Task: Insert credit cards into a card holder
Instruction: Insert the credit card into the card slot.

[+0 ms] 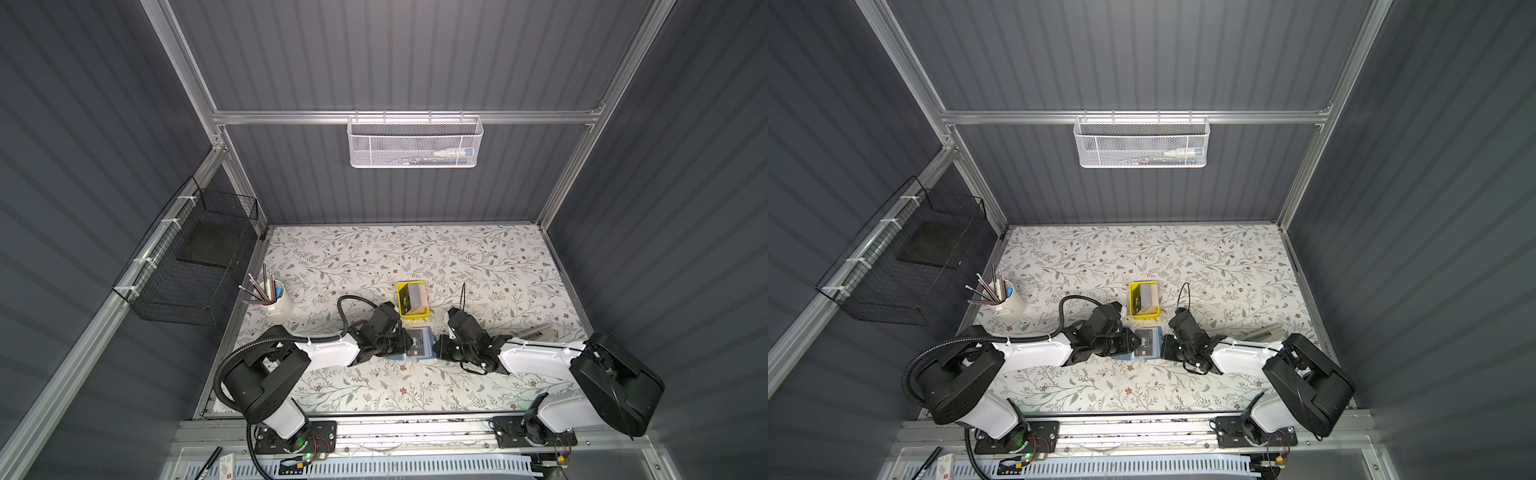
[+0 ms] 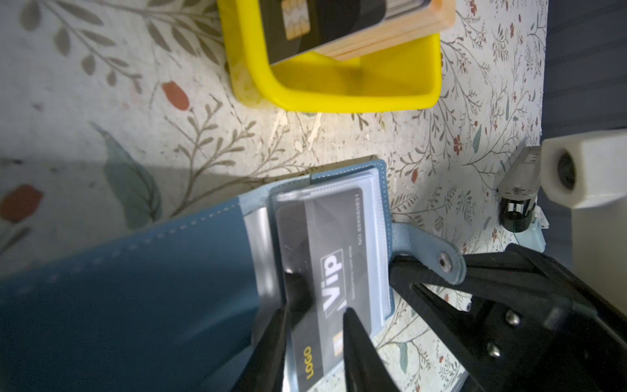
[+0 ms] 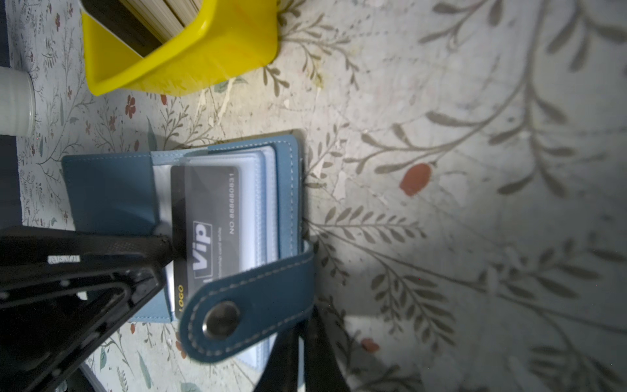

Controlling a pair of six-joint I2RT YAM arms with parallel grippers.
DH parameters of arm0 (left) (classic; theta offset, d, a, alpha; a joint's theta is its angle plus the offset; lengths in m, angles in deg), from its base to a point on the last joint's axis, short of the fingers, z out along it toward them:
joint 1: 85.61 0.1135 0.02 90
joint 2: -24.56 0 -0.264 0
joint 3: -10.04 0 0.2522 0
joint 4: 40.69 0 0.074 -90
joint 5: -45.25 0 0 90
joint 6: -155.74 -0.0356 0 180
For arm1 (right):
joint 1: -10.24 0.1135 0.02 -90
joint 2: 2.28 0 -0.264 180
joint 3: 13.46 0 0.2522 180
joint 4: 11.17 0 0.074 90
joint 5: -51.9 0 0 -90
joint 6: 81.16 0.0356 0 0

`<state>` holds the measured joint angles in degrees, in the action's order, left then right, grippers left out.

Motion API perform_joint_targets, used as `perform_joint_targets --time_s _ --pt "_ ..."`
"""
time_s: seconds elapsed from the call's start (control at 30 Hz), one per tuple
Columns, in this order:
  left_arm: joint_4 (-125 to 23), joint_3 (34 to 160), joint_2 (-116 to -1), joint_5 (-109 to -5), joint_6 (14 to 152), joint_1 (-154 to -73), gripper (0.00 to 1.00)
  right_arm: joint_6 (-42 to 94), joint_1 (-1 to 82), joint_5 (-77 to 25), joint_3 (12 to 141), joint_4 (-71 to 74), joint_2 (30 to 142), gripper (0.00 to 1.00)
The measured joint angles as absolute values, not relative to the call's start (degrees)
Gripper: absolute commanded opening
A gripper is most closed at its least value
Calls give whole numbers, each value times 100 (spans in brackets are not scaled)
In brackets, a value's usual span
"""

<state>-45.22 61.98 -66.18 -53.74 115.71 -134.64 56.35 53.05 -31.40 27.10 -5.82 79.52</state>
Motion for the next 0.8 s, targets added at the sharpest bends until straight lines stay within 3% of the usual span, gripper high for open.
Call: perform_joint_targets --time_s 0.8 --pt "-4736 6200 -6620 -5267 11523 -13502 27 5632 5316 -3166 2732 -558 7965 10"
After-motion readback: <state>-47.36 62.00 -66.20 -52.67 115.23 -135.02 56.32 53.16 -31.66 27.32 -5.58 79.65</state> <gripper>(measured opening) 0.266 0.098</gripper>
